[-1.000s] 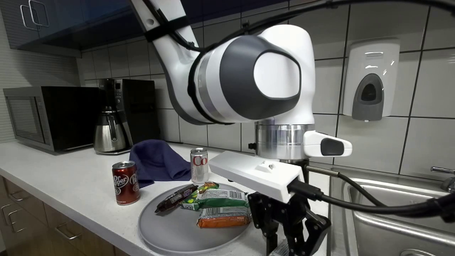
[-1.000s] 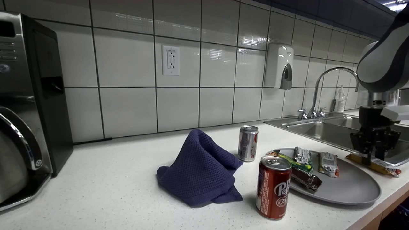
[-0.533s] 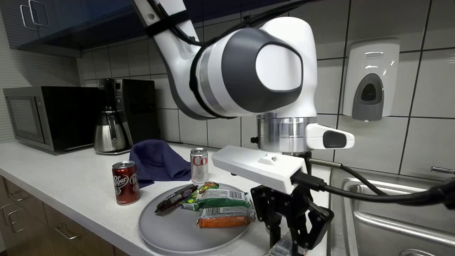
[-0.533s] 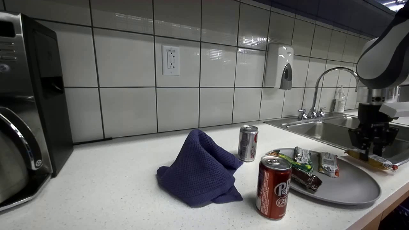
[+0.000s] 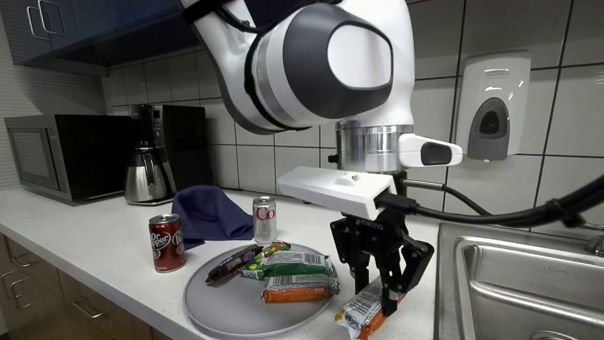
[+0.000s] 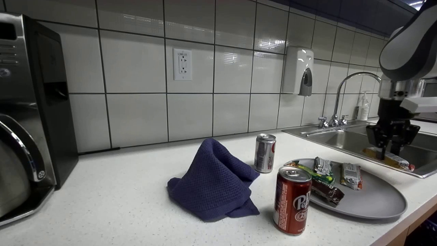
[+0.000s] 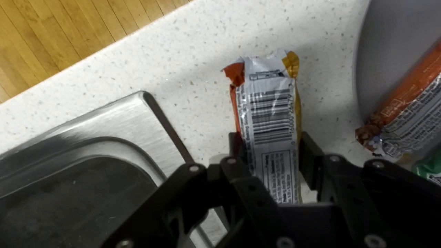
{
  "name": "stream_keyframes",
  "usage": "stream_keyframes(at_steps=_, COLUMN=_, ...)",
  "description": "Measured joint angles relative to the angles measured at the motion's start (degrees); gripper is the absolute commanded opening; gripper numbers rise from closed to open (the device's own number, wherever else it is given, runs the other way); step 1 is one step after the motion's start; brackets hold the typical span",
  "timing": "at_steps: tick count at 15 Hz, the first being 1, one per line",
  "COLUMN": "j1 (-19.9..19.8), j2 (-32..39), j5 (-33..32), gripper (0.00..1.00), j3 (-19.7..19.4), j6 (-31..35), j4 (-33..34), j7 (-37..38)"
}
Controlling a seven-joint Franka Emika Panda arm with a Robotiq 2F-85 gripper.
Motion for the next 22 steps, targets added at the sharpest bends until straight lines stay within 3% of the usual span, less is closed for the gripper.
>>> stream_keyframes(at_steps=15, j1=5.41, j2=-5.17, j5=4.09, gripper=0.17, j3=5.82, j6=-1.79, j4=-3.83, j7=0.13)
stream_keyframes(at_steps=22, j1=7.51, j2=-11.55, j5=4.09, gripper=0.17, j3=8.04, j6=-3.51, j4=-8.57, j7=0.14)
